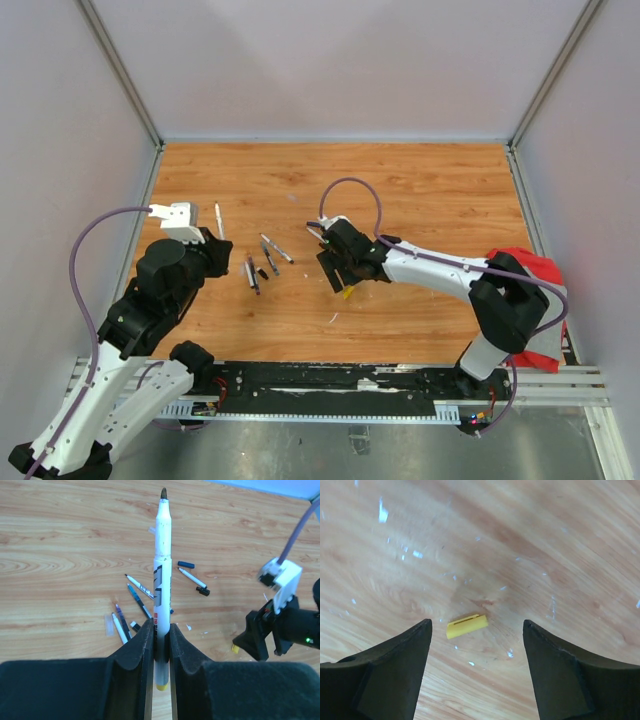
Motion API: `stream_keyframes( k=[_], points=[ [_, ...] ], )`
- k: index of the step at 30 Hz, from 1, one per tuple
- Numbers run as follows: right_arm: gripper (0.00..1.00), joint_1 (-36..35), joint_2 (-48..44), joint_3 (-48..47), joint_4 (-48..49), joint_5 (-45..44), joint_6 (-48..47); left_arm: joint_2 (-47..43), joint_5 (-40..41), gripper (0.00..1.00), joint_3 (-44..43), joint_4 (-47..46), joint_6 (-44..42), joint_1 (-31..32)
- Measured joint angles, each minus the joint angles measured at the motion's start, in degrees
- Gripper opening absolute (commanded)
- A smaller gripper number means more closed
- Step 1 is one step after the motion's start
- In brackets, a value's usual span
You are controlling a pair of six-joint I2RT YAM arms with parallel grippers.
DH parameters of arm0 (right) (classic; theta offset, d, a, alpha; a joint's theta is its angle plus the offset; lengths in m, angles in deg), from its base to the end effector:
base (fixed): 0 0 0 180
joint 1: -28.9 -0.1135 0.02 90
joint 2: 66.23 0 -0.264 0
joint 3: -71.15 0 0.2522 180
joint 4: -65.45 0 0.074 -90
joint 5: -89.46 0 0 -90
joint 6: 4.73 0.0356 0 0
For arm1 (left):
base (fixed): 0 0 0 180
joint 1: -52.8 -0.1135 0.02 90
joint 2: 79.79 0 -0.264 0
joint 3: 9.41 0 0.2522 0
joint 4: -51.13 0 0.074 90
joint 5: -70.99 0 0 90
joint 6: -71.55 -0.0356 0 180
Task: Insert the pens into the pen caps
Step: Adjust the pen cap at the center of the board.
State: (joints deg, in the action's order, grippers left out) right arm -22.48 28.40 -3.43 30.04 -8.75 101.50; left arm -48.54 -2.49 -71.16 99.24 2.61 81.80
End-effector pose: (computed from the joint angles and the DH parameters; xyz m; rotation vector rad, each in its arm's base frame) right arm 0.2163 0.2626 0.2002 -0.7153 2.4468 0.2888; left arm 0.1052 -0.0467 0.3457 -0.0686 1.8772 -0.3326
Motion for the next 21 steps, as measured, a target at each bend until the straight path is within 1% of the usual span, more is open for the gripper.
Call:
stream_keyframes(
  k=[1, 4, 7, 9, 11, 14, 17, 21],
  points=[
    [0.74, 0.0, -0.3, -0.2, -0.2, -0.9, 1.6, 0.0, 0.1, 0.0, 0.0, 0.0, 0.0, 0.0],
    [0.75, 0.0, -1.3, -1.5, -1.8, -5.9, 13.1, 0.0, 0.3, 0.0, 0.0, 0.0, 0.0, 0.0],
    [0.74, -0.1, -1.3, -2.2, -3.5, -7.8, 21.8, 0.0, 0.4, 0.0, 0.0, 0.0, 0.0, 0.0],
    [0.74, -0.4, -1.2, -2.6, -4.3, -8.4, 25.1, 0.0, 0.4, 0.0, 0.0, 0.0, 0.0, 0.0],
    [0.74, -0.6, -0.9, -3.5, -5.1, -8.5, 25.6, 0.0, 0.4, 0.01, 0.0, 0.0, 0.0, 0.0],
    [0.74, -0.7, -0.9, -4.4, -4.7, -7.2, 20.3, -0.1, 0.4, 0.01, 0.0, 0.0, 0.0, 0.0],
    [0.77, -0.6, -1.9, -3.0, -2.3, -3.8, 8.9, -0.2, 0.4, 0.0, 0.0, 0.0, 0.0, 0.0],
    [0.81, -0.6, -4.2, -0.4, -2.2, 0.3, -5.4, -0.2, 0.4, 0.01, 0.0, 0.0, 0.0, 0.0]
  ],
)
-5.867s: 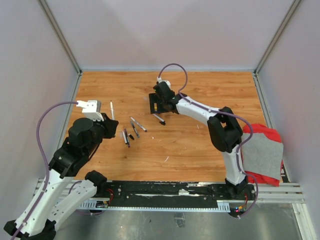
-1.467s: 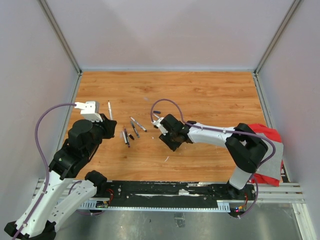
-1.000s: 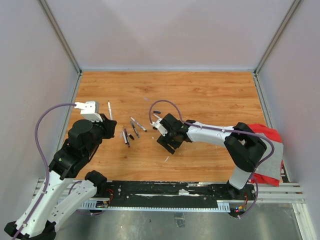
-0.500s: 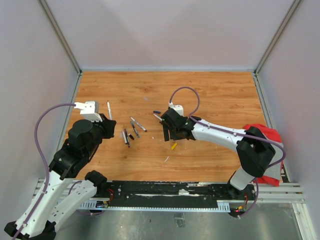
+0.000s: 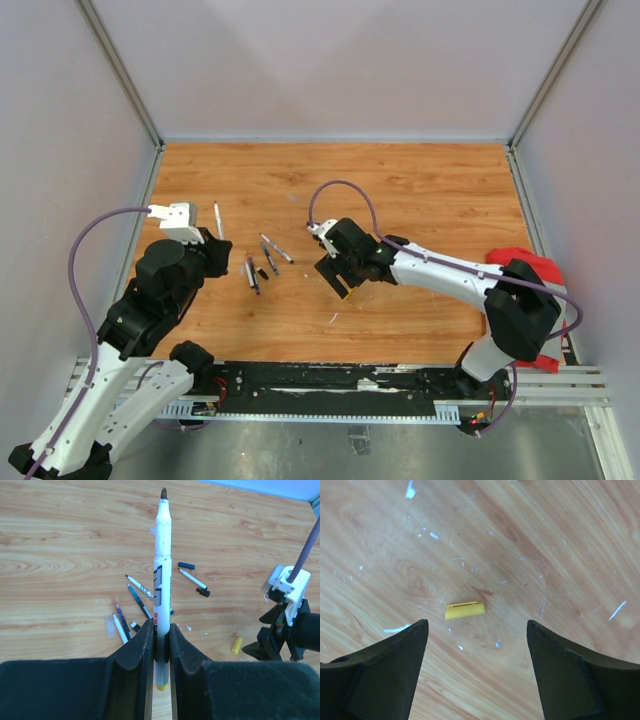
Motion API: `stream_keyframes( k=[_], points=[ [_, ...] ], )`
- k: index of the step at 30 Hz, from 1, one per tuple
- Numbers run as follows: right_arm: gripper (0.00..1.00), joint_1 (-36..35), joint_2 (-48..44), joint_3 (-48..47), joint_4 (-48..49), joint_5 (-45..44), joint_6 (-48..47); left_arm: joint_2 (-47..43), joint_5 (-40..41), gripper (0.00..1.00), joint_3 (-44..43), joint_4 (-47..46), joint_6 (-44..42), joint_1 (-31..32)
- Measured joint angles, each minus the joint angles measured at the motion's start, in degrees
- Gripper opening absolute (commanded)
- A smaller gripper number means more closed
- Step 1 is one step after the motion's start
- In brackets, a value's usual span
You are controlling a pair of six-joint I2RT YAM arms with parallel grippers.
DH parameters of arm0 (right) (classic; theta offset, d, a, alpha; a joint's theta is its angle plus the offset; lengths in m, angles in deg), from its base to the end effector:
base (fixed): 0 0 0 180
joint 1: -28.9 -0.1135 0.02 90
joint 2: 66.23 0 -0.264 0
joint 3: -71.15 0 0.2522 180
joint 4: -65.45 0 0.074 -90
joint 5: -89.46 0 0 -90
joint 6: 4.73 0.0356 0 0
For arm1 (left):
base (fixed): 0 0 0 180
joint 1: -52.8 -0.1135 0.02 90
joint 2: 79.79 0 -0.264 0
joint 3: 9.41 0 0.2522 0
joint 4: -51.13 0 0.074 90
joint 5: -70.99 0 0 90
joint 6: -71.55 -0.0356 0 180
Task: Insert the pens into the pen caps
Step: Adjust the pen cap at the center of the board.
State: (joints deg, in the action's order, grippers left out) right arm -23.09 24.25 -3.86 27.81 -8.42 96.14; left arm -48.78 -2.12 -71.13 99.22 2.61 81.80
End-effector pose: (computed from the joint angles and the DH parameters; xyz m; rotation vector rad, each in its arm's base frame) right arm 0.2076 0.2577 0.2228 -0.8268 2.3685 0.2888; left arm 0.1045 -0.0461 0.3460 -0.0738 1.8721 -0.3285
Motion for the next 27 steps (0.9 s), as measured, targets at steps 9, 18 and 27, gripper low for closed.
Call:
stream_keyframes(
  k=[9, 18, 27],
  points=[
    [0.78, 0.0, -0.1, -1.4, -4.0, 11.0, -24.4, -0.2, 0.0, 0.01, 0.1, 0.0, 0.0, 0.0],
    [0.69, 0.0, 10.0, -10.5, -11.5, 11.4, -34.7, -0.3, 0.0, 0.0, 0.1, 0.0, 0.0, 0.0],
    [0.58, 0.0, 14.8, -13.5, -15.8, 12.4, -38.4, -0.5, 0.0, 0.01, 0.1, 0.0, 0.0, 0.0]
  ],
)
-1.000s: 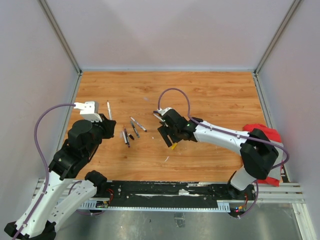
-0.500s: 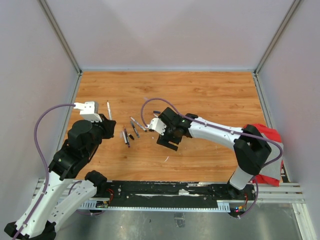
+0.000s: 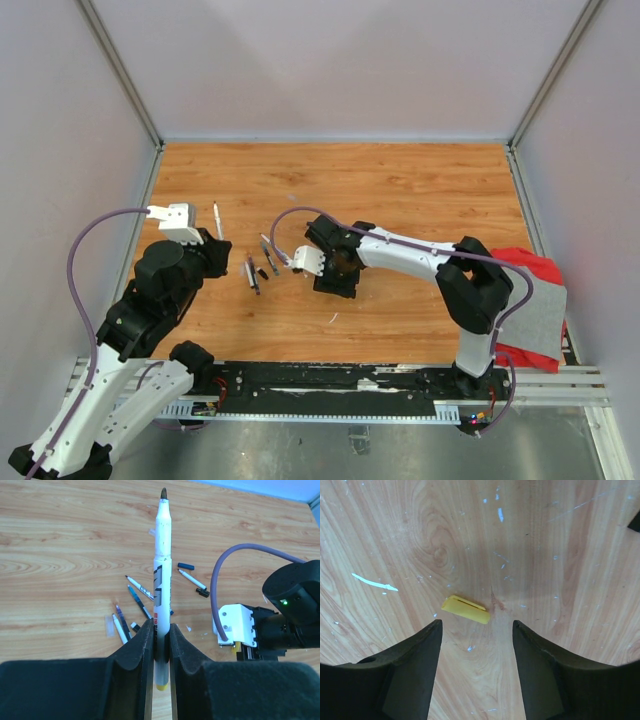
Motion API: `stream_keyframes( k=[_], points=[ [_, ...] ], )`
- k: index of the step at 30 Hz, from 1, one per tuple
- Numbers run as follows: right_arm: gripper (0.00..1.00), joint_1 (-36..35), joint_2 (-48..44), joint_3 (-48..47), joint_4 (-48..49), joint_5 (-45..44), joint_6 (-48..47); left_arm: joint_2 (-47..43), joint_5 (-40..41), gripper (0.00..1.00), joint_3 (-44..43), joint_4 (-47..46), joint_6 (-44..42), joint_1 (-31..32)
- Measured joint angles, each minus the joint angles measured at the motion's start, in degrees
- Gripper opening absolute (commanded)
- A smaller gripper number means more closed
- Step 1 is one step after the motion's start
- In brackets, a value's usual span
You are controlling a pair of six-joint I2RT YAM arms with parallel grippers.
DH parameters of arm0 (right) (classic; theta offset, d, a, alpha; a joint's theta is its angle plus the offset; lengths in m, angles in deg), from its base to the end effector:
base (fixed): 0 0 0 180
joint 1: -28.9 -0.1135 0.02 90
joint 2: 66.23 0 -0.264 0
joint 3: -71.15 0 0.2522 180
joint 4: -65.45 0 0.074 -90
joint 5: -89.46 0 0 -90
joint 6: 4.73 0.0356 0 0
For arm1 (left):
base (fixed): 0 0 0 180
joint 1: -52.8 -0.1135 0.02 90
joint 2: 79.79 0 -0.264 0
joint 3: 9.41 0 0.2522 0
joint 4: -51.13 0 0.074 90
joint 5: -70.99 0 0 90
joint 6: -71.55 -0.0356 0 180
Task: Insert the pens into the pen caps
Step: Adjust the pen cap at the center of the board.
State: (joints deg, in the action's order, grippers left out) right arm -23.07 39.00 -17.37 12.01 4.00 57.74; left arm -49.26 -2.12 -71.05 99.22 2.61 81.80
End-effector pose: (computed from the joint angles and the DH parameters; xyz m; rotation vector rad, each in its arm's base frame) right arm 0.2245 0.2917 0.1927 -1.8131 2.1495 0.2131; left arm 0.1029 -0.0452 0.3464 -0.0750 1.8656 -0.3316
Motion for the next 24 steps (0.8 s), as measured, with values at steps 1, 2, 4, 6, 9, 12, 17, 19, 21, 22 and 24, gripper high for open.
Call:
stream_keyframes(
  k=[1, 2, 4, 6, 9, 12, 17, 19, 21, 22, 24],
  points=[
    [0.58, 0.0, 0.3, 0.0, -0.2, 0.1, -0.1, 0.0, 0.0, 0.01, 0.0, 0.0, 0.0, 0.0],
    [0.58, 0.0, 0.6, 0.0, -0.5, 0.3, -0.3, 0.0, 0.0, 0.01, 0.0, 0.0, 0.0, 0.0],
    [0.57, 0.0, 1.0, 0.0, -1.0, 0.5, -0.5, 0.0, 0.0, 0.01, 0.0, 0.0, 0.0, 0.0],
    [0.56, 0.0, 1.4, 0.0, -1.0, 0.6, -0.7, 0.0, 0.0, 0.0, 0.0, 0.0, 0.0, 0.0],
    [0.55, 0.0, 2.0, 0.0, -1.1, 0.6, -0.9, 0.0, 0.0, 0.0, 0.0, 0.0, 0.0, 0.0],
    [0.54, 0.0, 2.5, 0.0, -1.1, 0.6, -0.9, 0.0, 0.0, 0.0, 0.0, 0.0, 0.0, 0.0],
    [0.5, 0.0, 3.2, 0.0, -1.1, 0.6, -1.0, 0.2, 0.0, 0.0, 0.0, 0.0, 0.0, 0.0],
    [0.48, 0.0, 3.5, 0.0, -1.1, 0.6, -1.0, 0.2, 0.0, 0.0, 0.0, 0.0, 0.0, 0.0],
    [0.46, 0.0, 3.8, 0.0, -1.1, 0.6, -1.0, 0.2, 0.0, 0.0, 0.0, 0.0, 0.0, 0.0],
    [0.45, 0.0, 4.0, 0.0, -1.1, 0.6, -1.0, 0.2, 0.0, 0.0, 0.0, 0.0, 0.0, 0.0],
    [0.42, 0.0, 4.3, 0.0, -1.1, 0.6, -0.9, 0.2, 0.0, 0.0, 0.0, 0.0, 0.0, 0.0]
  ],
)
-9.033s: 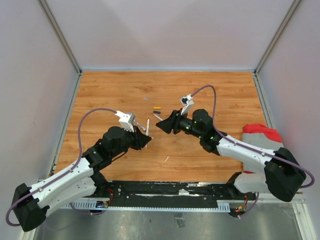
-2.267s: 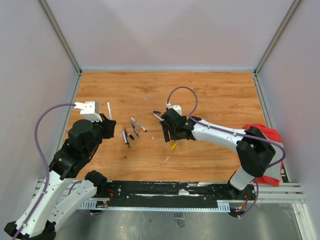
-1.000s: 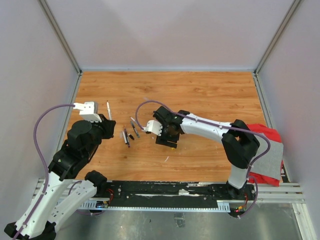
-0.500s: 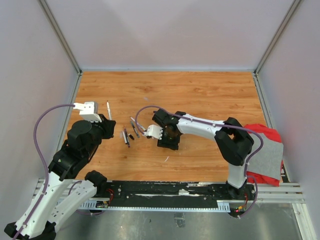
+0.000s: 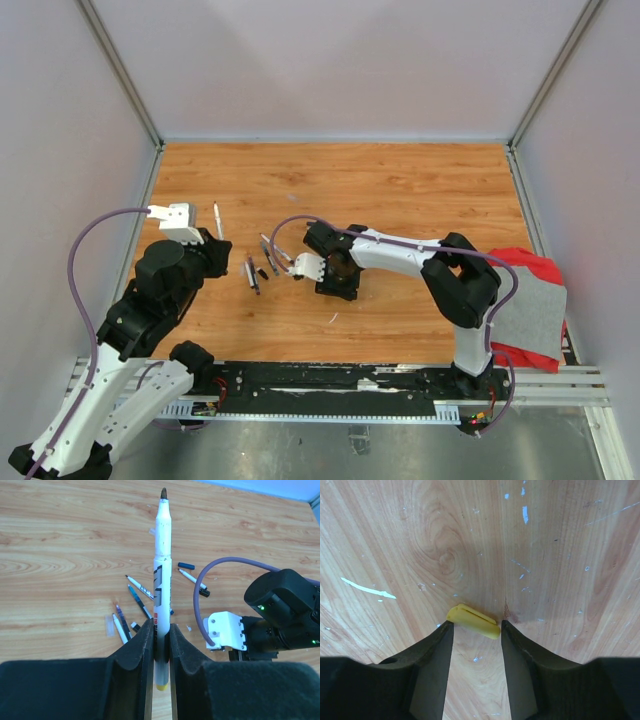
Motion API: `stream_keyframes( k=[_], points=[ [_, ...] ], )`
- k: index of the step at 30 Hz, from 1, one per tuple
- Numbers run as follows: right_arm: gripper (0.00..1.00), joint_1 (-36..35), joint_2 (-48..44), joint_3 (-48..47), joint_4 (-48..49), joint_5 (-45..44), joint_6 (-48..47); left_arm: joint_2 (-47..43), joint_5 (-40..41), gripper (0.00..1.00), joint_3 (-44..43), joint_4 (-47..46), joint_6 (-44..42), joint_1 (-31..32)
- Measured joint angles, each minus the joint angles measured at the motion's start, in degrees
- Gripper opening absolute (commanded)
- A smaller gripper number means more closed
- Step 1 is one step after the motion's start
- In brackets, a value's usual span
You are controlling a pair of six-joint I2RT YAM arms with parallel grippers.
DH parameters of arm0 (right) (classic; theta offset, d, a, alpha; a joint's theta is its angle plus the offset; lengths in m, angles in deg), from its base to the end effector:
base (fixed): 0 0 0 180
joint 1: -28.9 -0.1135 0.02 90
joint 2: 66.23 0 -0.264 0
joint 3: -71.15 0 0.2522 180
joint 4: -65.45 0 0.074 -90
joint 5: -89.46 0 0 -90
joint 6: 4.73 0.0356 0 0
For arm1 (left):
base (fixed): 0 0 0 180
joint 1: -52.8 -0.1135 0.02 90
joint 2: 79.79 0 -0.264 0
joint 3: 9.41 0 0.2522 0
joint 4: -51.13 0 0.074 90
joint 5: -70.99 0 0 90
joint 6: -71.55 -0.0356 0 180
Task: Insert the pens into the pen caps
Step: Adjust the pen cap at the center of the board.
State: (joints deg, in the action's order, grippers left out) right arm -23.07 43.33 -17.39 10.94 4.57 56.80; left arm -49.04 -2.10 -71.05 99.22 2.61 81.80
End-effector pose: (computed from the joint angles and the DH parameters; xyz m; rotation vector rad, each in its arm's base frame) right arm 0.2262 0.2943 0.1658 -1.8888 2.2081 0.2021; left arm 0.1037 -0.0456 0.3460 -0.0746 1.8691 -0.3296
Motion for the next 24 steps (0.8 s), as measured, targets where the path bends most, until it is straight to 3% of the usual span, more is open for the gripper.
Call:
stream_keyframes(
  k=[15, 18, 24],
  points=[
    [0.12, 0.0, 0.5, -0.1, -0.1, 0.1, 3.2, 0.2, 0.0, 0.0, 0.0, 0.0, 0.0, 0.0],
    [0.16, 0.0, 0.5, -0.1, 0.0, -0.2, 5.5, 0.2, 0.0, 0.01, 0.0, 0.0, 0.0, 0.0],
    [0.42, 0.0, -0.1, 0.8, 0.4, -0.4, 11.2, 0.3, 0.0, 0.0, 0.0, 0.0, 0.0, 0.0]
  ],
)
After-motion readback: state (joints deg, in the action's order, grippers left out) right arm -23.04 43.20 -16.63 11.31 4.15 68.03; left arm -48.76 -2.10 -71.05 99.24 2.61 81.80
